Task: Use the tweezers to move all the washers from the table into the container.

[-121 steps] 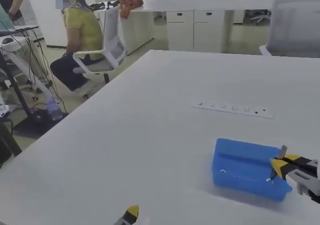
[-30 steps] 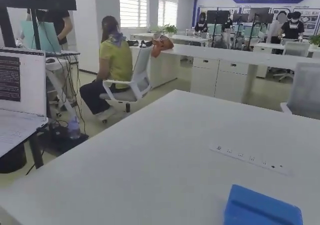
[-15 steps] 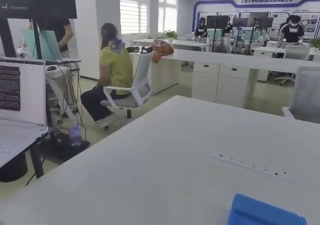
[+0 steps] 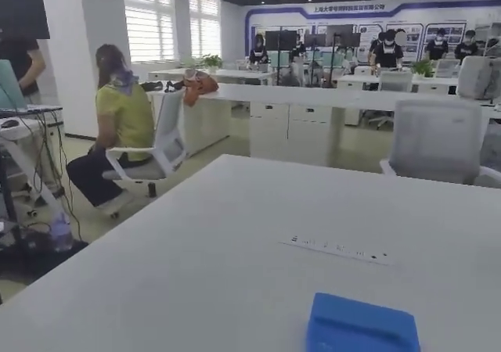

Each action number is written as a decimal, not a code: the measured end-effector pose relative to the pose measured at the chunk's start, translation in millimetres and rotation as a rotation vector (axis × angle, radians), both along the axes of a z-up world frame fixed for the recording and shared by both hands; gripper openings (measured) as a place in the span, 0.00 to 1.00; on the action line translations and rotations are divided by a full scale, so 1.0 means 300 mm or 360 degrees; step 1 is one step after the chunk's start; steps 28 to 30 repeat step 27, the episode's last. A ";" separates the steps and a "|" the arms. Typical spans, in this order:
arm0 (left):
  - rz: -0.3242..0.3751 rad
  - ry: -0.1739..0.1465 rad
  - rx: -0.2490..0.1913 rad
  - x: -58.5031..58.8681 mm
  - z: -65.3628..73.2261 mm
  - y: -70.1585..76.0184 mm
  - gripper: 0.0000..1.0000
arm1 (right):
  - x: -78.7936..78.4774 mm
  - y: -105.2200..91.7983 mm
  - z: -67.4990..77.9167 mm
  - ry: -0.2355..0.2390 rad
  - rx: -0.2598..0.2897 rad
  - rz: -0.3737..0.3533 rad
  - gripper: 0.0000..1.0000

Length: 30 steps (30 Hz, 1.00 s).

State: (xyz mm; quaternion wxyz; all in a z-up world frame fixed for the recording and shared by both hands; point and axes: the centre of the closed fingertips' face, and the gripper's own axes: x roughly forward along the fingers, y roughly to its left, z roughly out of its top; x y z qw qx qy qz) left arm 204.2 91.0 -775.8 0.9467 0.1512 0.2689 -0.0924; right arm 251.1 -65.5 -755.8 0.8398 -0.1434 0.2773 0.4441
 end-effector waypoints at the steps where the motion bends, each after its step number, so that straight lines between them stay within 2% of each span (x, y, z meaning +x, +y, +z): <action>1: -0.0006 0.0001 -0.0009 -0.002 0.009 -0.003 0.86 | 0.001 -0.013 0.017 -0.0011 0.0037 -0.0048 0.67; 2: -0.0005 0.0002 -0.0034 -0.005 0.021 -0.005 0.88 | -0.008 -0.031 0.041 -0.0012 0.0083 -0.0093 0.72; 4: 0.0006 0.0004 -0.0097 -0.011 0.036 -0.008 0.89 | -0.009 -0.070 0.079 -0.0063 0.0135 -0.0201 0.81; 5: 0.0030 0.0002 -0.0149 -0.013 0.048 -0.006 0.90 | -0.014 -0.084 0.085 -0.0069 0.0141 -0.0231 0.85; 8: 0.0078 -0.0013 -0.0245 -0.018 0.075 0.008 0.96 | -0.027 -0.144 0.107 -0.0113 0.0173 -0.0365 0.99; 9: 0.0099 -0.0015 -0.0289 -0.021 0.082 0.015 0.98 | -0.038 -0.157 0.101 -0.0103 0.0157 -0.0357 0.98; 11: 0.0128 -0.0019 -0.0306 -0.023 0.088 0.029 0.99 | -0.042 -0.184 0.105 -0.0137 0.0187 -0.0431 0.99; 12: 0.0155 -0.0009 -0.0339 -0.026 0.087 0.035 0.99 | -0.047 -0.193 0.100 -0.0163 0.0188 -0.0433 0.99; 14: 0.0196 0.0000 -0.0342 -0.031 0.085 0.052 0.99 | -0.044 -0.225 0.091 -0.0204 0.0159 -0.0501 0.99; 15: 0.0207 -0.0013 -0.0342 -0.032 0.087 0.059 0.99 | -0.045 -0.231 0.089 -0.0205 0.0158 -0.0510 0.99; 23: 0.0221 -0.0005 -0.0328 -0.040 0.088 0.061 0.99 | -0.050 -0.239 0.065 -0.0158 0.0154 -0.0504 0.99; 30: 0.0236 -0.0012 -0.0306 -0.038 0.086 0.069 0.99 | -0.050 -0.235 0.063 -0.0159 0.0143 -0.0494 0.99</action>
